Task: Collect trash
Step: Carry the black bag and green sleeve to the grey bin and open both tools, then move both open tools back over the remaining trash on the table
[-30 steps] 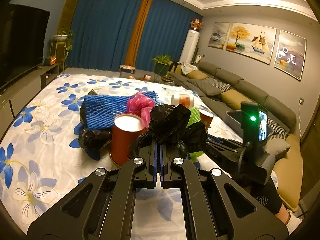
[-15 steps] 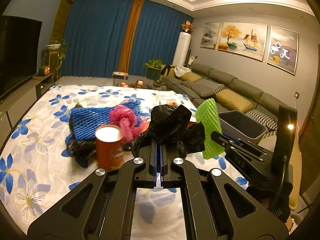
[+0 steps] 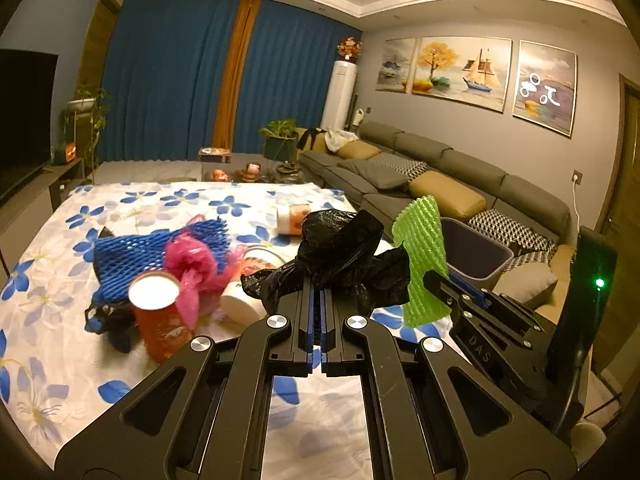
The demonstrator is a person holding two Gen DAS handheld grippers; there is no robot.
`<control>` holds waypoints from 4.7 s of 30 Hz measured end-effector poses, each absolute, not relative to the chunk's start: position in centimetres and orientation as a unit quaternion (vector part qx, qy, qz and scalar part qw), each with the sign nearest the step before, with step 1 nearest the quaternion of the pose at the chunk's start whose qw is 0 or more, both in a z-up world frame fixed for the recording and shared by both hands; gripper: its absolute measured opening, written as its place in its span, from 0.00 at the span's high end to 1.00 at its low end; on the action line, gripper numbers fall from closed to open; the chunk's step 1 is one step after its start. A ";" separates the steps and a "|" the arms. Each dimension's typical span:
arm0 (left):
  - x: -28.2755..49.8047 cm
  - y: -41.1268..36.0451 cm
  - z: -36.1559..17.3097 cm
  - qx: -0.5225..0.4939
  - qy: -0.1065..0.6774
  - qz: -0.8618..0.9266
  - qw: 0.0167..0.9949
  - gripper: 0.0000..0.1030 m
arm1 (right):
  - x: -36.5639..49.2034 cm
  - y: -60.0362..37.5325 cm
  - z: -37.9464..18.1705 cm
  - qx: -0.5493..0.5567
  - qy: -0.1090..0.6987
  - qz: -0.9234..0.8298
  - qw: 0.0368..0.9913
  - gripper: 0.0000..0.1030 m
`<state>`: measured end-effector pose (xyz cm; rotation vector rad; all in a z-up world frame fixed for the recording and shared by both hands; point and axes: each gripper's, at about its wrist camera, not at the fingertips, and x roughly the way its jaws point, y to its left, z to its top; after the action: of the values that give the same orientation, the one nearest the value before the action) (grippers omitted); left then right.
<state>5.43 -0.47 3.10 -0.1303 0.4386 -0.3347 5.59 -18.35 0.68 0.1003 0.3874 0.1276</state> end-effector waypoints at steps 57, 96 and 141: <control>11.8 -10.2 3.5 -0.035 0.221 -0.220 0.949 0.99 | 6.7 -26.3 0.1 0.082 0.174 -0.021 0.981 0.87; 22.8 -27.5 3.5 -0.007 0.231 -0.315 0.921 0.99 | 12.7 -39.5 1.6 0.090 0.147 -0.130 0.976 0.87; 26.5 -28.2 0.6 -0.028 0.270 -0.293 0.917 0.17 | 15.4 -41.0 0.1 0.098 0.176 -0.149 0.968 0.47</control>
<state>26.46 -28.19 0.55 -0.0581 0.5563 -0.6023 15.37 -40.98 0.11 0.1977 0.3555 -0.3019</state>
